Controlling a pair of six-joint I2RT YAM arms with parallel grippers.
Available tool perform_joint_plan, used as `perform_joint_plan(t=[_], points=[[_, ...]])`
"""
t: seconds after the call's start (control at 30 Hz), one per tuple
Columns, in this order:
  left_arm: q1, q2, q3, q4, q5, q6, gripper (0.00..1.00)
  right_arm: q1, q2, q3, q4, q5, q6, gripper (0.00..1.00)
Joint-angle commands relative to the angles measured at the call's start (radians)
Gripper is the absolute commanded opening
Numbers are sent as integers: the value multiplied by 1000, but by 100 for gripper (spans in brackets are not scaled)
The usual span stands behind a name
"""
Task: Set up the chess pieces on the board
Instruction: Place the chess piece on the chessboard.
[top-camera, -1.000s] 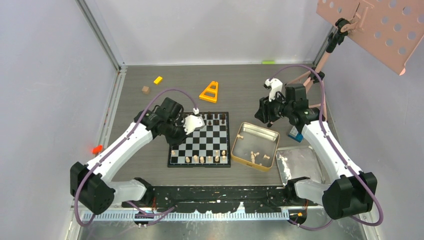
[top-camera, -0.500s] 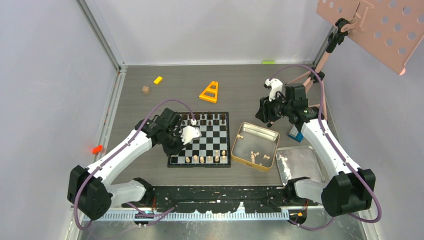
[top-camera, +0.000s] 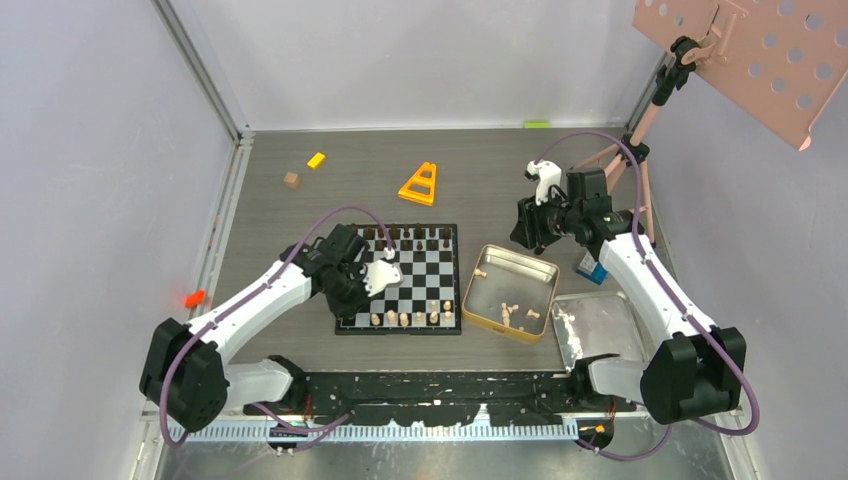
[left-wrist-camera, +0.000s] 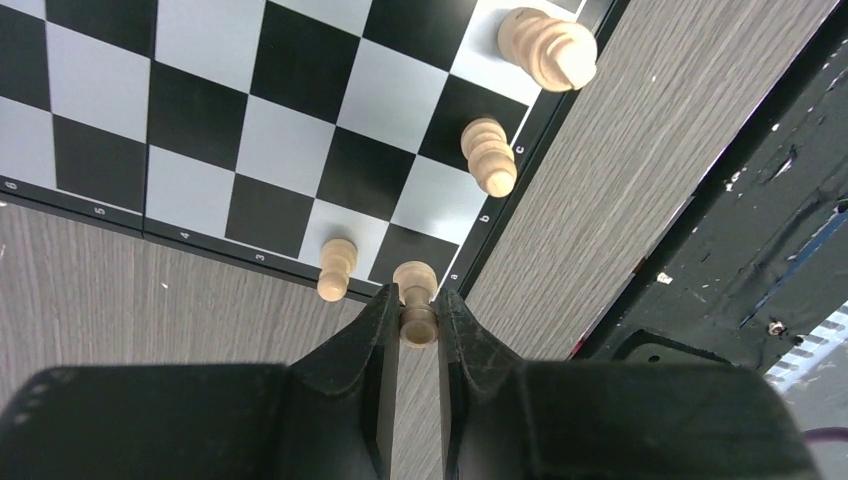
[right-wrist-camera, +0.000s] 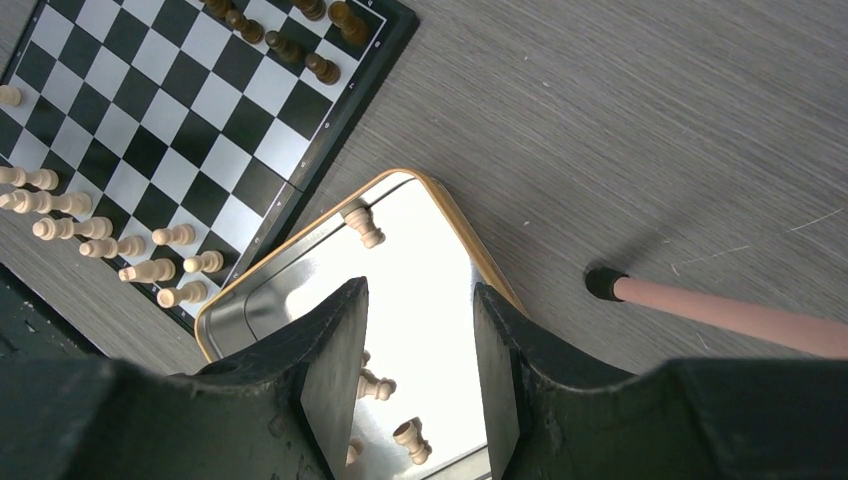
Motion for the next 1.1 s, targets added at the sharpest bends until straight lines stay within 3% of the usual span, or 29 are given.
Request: perform_joint_plan(t=[0.0, 0.7, 1.07], points=[[5, -1, -23, 34, -16, 20, 1, -5, 10, 24, -6, -20, -11, 49], [5, 16, -72, 74, -28, 19, 1, -11, 2, 21, -19, -27, -14, 49], [6, 20, -84, 77, -20, 20, 6, -16, 2, 20, -22, -29, -14, 49]])
